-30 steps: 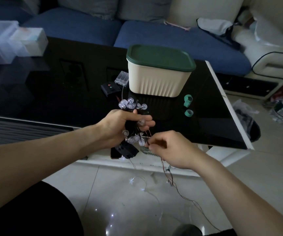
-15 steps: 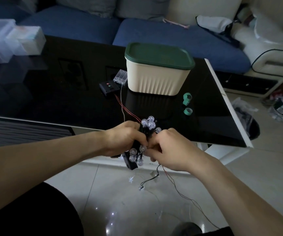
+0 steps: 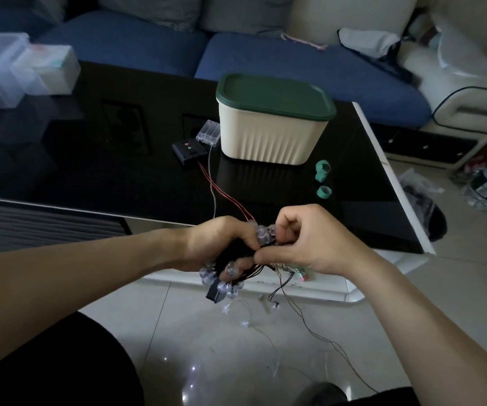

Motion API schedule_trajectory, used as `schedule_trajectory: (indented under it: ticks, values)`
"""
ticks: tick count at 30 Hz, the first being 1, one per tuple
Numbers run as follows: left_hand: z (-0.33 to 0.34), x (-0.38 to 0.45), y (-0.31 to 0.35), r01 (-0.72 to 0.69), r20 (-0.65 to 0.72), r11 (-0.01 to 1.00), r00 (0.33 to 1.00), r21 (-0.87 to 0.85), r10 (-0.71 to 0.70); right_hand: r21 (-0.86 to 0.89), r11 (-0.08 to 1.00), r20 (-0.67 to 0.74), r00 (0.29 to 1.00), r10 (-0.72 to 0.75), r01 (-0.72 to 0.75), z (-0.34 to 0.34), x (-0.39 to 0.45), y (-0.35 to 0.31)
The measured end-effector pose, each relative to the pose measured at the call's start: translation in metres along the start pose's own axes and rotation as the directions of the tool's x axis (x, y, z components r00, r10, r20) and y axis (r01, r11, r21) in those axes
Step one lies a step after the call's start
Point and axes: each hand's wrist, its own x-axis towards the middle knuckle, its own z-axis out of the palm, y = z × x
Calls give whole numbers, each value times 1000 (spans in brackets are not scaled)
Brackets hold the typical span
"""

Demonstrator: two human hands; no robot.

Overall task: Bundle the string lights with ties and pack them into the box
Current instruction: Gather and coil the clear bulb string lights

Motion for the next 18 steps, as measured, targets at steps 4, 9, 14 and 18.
schedule_trajectory:
  ticks: [4, 9, 14, 18]
  values:
    - [-3, -3, 1, -40, -70, 999, 997, -16, 39, 134, 991, 52, 999, 5, -12, -14, -1, 11]
    - [-2, 1, 5, -99, -156, 990, 984, -103, 83, 252, 959, 92, 990, 109, -129, -14, 0, 13]
    - [-3, 0, 9, -136, -245, 971, 966, -195, 86, 169, 953, 125, 965, 232, -251, -12, 1, 19]
    - [-11, -2, 19, -283, -351, 870, 926, -403, 139, 160, 922, 197, 927, 319, -351, -9, 0, 22]
